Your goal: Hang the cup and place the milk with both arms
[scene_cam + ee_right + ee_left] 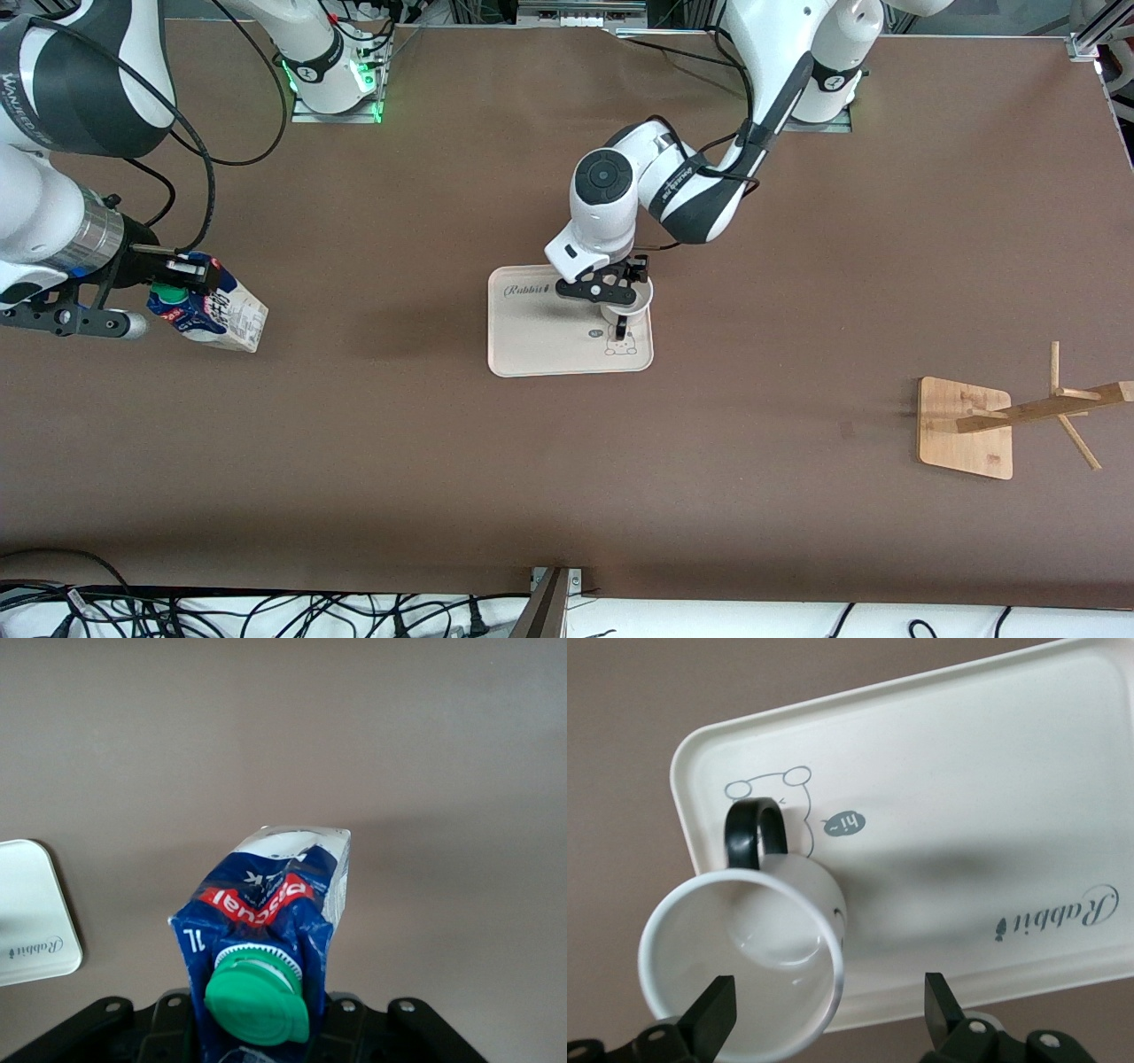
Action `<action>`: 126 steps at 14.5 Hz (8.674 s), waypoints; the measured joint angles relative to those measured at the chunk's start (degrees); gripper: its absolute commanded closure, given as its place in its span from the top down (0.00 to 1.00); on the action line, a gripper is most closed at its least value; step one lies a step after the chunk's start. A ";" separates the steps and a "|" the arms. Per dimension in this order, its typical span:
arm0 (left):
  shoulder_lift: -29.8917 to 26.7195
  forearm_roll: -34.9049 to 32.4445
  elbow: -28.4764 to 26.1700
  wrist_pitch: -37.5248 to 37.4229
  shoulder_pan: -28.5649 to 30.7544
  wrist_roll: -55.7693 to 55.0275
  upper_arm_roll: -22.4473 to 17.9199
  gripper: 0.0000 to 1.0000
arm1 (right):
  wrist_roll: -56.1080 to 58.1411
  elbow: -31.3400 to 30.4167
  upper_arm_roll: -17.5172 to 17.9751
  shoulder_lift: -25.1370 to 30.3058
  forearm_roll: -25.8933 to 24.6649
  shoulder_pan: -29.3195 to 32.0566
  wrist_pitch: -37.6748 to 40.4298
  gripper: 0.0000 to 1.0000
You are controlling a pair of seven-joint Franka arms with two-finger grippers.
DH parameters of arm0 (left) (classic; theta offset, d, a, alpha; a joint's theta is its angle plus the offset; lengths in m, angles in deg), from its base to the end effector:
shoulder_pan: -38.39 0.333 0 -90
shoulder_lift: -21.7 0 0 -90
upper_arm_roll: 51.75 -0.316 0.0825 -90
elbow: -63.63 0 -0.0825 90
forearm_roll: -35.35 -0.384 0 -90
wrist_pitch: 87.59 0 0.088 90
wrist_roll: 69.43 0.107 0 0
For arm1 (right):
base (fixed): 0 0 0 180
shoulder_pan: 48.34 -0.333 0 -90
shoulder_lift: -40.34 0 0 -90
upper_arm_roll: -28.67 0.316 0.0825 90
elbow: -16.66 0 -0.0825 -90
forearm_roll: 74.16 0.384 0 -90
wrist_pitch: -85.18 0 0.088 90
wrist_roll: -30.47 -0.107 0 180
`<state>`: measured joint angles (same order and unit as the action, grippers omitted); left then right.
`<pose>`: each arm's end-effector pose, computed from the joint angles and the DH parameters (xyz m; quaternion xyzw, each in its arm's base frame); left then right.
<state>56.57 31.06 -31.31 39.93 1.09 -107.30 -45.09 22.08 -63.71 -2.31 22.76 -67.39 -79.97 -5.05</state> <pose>0.4973 -0.4640 0.2544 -0.9976 0.0667 0.0159 0.0084 0.6286 0.0660 0.5426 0.9967 -0.0636 -0.0442 0.0230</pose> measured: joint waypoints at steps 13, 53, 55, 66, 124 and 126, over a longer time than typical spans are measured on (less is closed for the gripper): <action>-2.02 -11.14 2.24 5.75 0.76 -5.35 -2.47 0.00 | 9.45 -6.39 -1.54 -0.27 0.08 1.52 3.56 0.32; -17.07 -4.82 13.47 -25.84 42.87 37.19 -2.82 0.00 | 10.73 -22.14 -2.47 5.72 0.77 0.17 -12.70 1.00; -17.06 -4.82 13.65 -25.84 42.89 37.26 -2.81 0.00 | 10.96 -19.10 -4.35 7.82 0.62 0.21 -8.57 1.00; -16.05 -2.17 16.90 -25.78 47.05 38.62 -2.84 0.00 | 11.21 -4.18 -4.76 4.83 -6.20 2.50 1.93 1.00; -35.36 2.23 -0.85 -32.59 32.91 37.41 -6.10 1.00 | 15.24 -4.25 21.23 9.74 -7.72 29.82 2.35 1.00; -35.36 2.22 -0.85 -32.59 32.91 37.44 -6.12 1.00 | 15.24 -4.25 21.23 9.71 -7.72 29.82 2.35 1.00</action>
<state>21.20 33.28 -32.17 7.34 34.00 -69.86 -51.21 37.32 -67.96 18.92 32.47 -75.11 -50.15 -2.70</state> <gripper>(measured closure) 0.000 0.000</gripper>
